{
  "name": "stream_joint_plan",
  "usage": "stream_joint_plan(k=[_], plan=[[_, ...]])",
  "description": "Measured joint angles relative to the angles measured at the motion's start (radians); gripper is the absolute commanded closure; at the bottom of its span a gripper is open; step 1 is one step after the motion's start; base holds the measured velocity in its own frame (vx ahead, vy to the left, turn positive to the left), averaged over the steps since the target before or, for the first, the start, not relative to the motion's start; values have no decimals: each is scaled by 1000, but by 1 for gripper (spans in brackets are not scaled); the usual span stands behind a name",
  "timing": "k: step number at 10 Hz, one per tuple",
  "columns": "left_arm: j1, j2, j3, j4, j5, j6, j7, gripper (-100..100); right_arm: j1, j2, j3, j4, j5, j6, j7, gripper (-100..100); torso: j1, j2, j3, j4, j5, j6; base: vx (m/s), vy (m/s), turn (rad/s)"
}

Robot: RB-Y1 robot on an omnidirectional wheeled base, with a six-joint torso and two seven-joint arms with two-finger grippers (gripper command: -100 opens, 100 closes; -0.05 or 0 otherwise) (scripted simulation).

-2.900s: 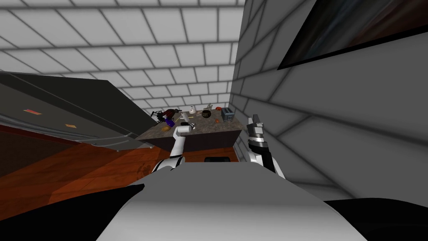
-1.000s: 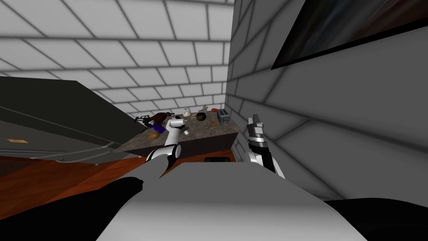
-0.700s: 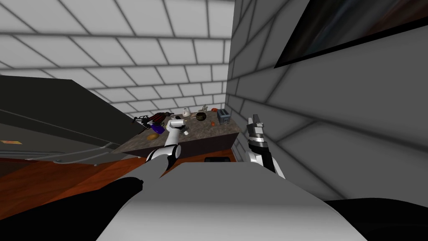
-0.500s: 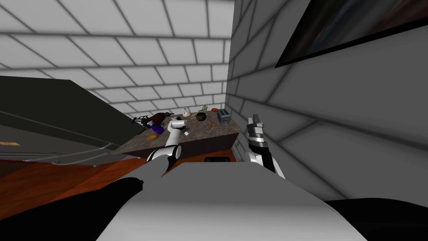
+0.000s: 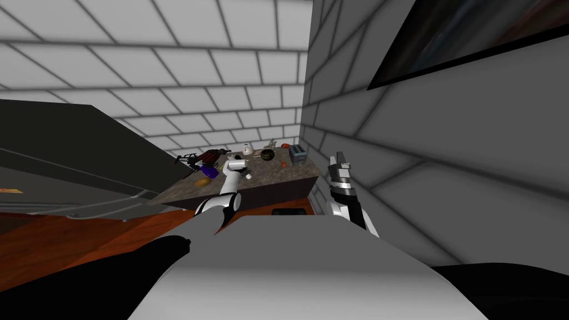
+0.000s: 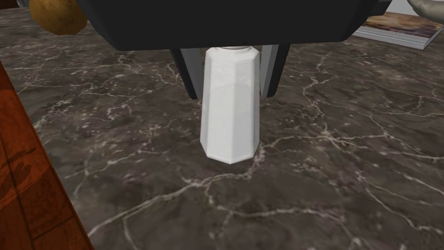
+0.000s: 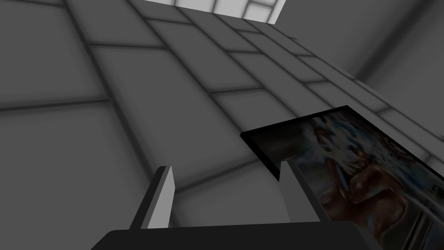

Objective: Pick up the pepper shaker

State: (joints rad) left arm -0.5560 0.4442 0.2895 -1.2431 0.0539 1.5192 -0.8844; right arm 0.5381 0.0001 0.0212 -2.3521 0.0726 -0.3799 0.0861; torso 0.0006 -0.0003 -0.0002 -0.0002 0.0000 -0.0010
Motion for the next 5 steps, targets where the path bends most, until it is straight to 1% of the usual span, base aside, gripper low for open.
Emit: stream_joint_plan(k=[1,2,3,4,5], plan=[[0,0,0,0,0,0,0,0,0,0,0,0,0,0,0,0,0,0,0,0,0,0,0,0,0],[0,0,0,0,0,0,0,100,0,0,0,0,0,0,0,0,0,0,0,0,0,0,-9,-34,24],[2,4,7,-18,3,16,-6,100,0,0,0,0,0,0,0,0,-2,1,1,0,-1,0,-19,-51,39],[-9,11,13,-20,5,33,-16,100,0,0,0,0,0,0,0,0,-3,2,1,1,-1,0,-8,-21,11],[-11,12,14,-20,6,36,-18,0,0,0,0,0,0,0,0,0,-2,1,1,0,-1,0,0,0,0]])
